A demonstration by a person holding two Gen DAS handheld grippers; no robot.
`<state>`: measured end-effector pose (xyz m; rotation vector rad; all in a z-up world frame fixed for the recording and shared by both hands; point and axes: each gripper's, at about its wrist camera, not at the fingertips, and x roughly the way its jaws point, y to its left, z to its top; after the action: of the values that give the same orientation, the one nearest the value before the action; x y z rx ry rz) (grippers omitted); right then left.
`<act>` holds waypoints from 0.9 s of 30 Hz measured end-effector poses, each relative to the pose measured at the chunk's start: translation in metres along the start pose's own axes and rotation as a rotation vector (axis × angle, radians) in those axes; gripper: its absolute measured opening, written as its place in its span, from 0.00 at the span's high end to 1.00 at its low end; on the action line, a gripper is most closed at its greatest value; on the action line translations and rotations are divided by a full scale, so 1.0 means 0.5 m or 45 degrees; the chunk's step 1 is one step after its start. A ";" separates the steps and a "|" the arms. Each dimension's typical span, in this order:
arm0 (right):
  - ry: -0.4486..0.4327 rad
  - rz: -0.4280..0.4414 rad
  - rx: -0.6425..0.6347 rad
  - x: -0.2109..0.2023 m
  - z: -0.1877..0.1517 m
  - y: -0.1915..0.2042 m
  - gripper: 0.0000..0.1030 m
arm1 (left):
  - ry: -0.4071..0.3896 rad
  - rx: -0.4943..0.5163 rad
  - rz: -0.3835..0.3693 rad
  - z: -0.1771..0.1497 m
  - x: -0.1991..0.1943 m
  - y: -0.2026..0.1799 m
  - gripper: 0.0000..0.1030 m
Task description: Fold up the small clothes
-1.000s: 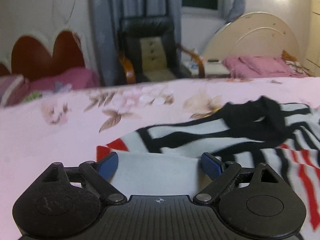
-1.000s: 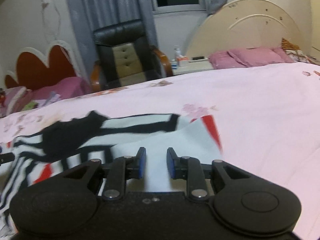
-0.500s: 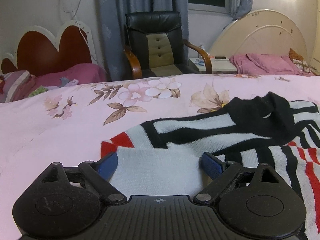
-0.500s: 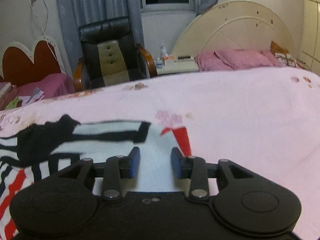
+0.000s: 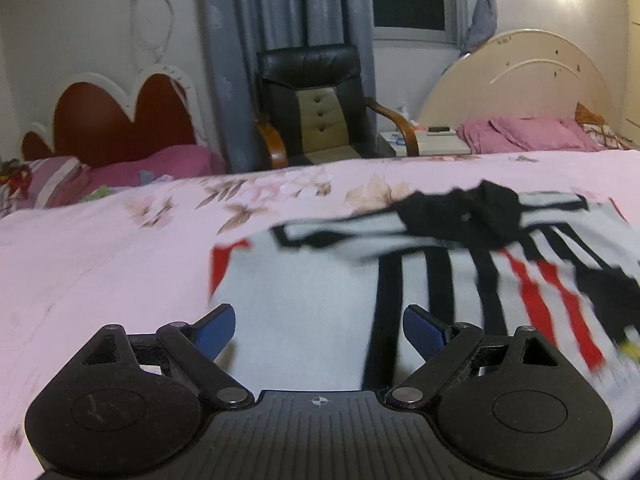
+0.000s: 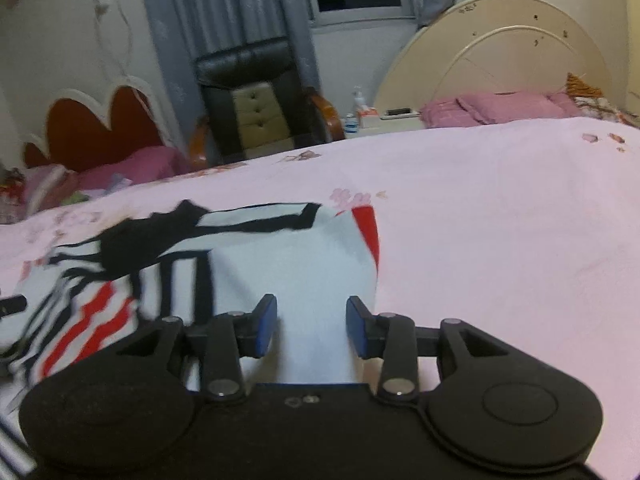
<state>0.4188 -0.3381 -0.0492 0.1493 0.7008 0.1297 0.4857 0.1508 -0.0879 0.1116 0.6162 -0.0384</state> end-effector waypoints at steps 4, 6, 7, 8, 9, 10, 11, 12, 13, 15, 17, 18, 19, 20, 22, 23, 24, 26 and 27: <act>0.012 0.061 0.032 -0.062 -0.035 -0.027 0.62 | 0.042 -0.069 0.070 -0.078 -0.103 0.029 0.12; 0.029 0.081 0.043 -0.092 -0.053 -0.038 0.62 | 0.070 -0.111 0.089 -0.112 -0.144 0.043 0.12; 0.034 0.086 0.042 -0.108 -0.062 -0.042 0.62 | 0.081 -0.120 0.091 -0.128 -0.161 0.047 0.12; 0.037 0.089 0.043 -0.125 -0.072 -0.044 0.62 | 0.089 -0.117 0.100 -0.144 -0.179 0.047 0.12; 0.042 0.093 0.051 -0.143 -0.083 -0.047 0.62 | 0.097 -0.115 0.103 -0.158 -0.194 0.046 0.12; 0.045 0.098 0.060 -0.161 -0.093 -0.049 0.62 | 0.109 -0.118 0.094 -0.173 -0.209 0.044 0.12; 0.048 0.103 0.070 -0.180 -0.104 -0.052 0.62 | 0.122 -0.124 0.082 -0.186 -0.221 0.044 0.13; 0.052 0.110 0.079 -0.198 -0.117 -0.055 0.61 | 0.132 -0.128 0.070 -0.200 -0.234 0.042 0.13; 0.056 0.114 0.088 -0.215 -0.129 -0.059 0.61 | 0.139 -0.126 0.061 -0.212 -0.244 0.038 0.13; 0.075 0.120 0.134 -0.252 -0.162 -0.069 0.59 | 0.148 -0.105 0.071 -0.241 -0.270 0.029 0.13; 0.113 0.125 0.182 -0.284 -0.199 -0.078 0.59 | 0.150 -0.097 0.066 -0.268 -0.297 0.026 0.13; 0.129 0.115 0.197 -0.301 -0.220 -0.080 0.59 | 0.157 -0.107 0.048 -0.282 -0.309 0.029 0.16; 0.142 0.109 0.211 -0.317 -0.240 -0.080 0.59 | 0.164 -0.110 0.033 -0.296 -0.322 0.032 0.31; 0.158 0.108 0.224 -0.334 -0.261 -0.080 0.59 | 0.184 -0.114 0.029 -0.311 -0.335 0.036 0.38; 0.188 0.101 0.254 -0.368 -0.303 -0.077 0.59 | 0.216 -0.133 0.026 -0.336 -0.362 0.046 0.42; 0.206 0.100 0.279 -0.381 -0.320 -0.075 0.59 | 0.217 -0.141 0.025 -0.348 -0.382 0.049 0.42; 0.224 0.110 0.322 -0.396 -0.338 -0.074 0.58 | 0.214 -0.142 0.022 -0.360 -0.401 0.051 0.42; 0.258 0.163 0.439 -0.422 -0.374 -0.077 0.58 | 0.237 -0.146 -0.004 -0.384 -0.429 0.057 0.42; 0.266 0.180 0.480 -0.435 -0.390 -0.075 0.58 | 0.249 -0.164 -0.025 -0.395 -0.439 0.061 0.41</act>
<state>0.1299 -0.3935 -0.0659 0.5529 0.9194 0.1485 0.1954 0.2047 -0.1179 -0.0156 0.8134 -0.0063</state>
